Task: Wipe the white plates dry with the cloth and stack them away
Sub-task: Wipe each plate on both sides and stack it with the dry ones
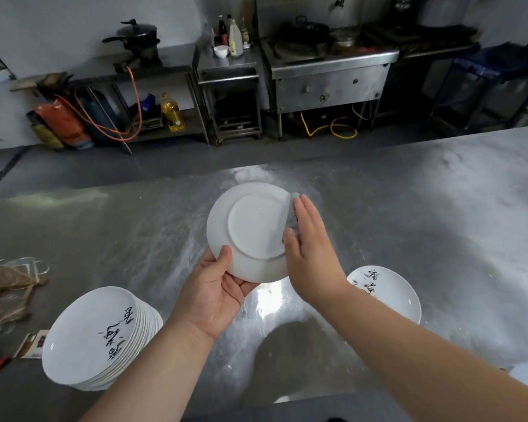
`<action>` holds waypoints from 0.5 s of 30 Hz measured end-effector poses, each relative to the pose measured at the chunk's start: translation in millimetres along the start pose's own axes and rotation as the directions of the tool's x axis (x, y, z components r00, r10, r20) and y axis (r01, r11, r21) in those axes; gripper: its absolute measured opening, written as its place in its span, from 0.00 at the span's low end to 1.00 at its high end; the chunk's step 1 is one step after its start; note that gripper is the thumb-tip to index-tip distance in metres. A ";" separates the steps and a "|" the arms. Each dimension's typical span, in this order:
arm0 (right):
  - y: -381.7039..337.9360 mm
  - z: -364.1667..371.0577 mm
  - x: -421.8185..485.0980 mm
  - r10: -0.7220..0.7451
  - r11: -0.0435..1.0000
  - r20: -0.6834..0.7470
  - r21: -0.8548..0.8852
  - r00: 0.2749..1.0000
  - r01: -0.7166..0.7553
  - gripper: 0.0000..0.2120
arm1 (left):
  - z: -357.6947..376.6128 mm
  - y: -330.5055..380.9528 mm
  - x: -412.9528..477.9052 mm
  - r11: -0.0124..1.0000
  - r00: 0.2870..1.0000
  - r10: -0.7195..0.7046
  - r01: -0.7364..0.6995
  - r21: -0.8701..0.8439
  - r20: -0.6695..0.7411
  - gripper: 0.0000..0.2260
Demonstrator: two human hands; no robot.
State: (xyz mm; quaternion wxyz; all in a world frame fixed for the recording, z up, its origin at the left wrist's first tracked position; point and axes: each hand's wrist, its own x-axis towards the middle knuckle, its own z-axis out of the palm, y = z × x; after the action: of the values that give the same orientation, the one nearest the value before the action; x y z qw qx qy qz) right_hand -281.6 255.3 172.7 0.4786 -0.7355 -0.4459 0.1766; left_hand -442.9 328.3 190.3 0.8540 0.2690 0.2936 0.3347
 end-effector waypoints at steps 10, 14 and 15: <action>18.8 -18.8 -4.5 -0.001 0.988 -0.073 0.157 0.997 0.013 0.27 | 3.9 -4.2 -2.4 0.990 0.991 -0.137 0.137 0.034 -0.004 0.25; 19.4 -24.1 3.1 -0.095 0.995 0.083 0.049 0.992 0.091 0.26 | 4.7 4.6 4.8 0.996 0.995 -0.087 0.088 0.014 -0.054 0.22; 20.1 -16.2 -7.5 -0.102 0.995 0.092 0.034 0.991 0.099 0.29 | 4.7 3.2 5.5 0.998 0.996 -0.063 0.063 0.006 -0.056 0.20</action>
State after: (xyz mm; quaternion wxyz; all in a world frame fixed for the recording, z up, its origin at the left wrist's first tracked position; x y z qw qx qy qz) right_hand -264.7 237.3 161.9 0.4762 -0.6960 -0.5017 0.1929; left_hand -437.7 333.2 193.9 0.8546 0.2535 0.3270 0.3138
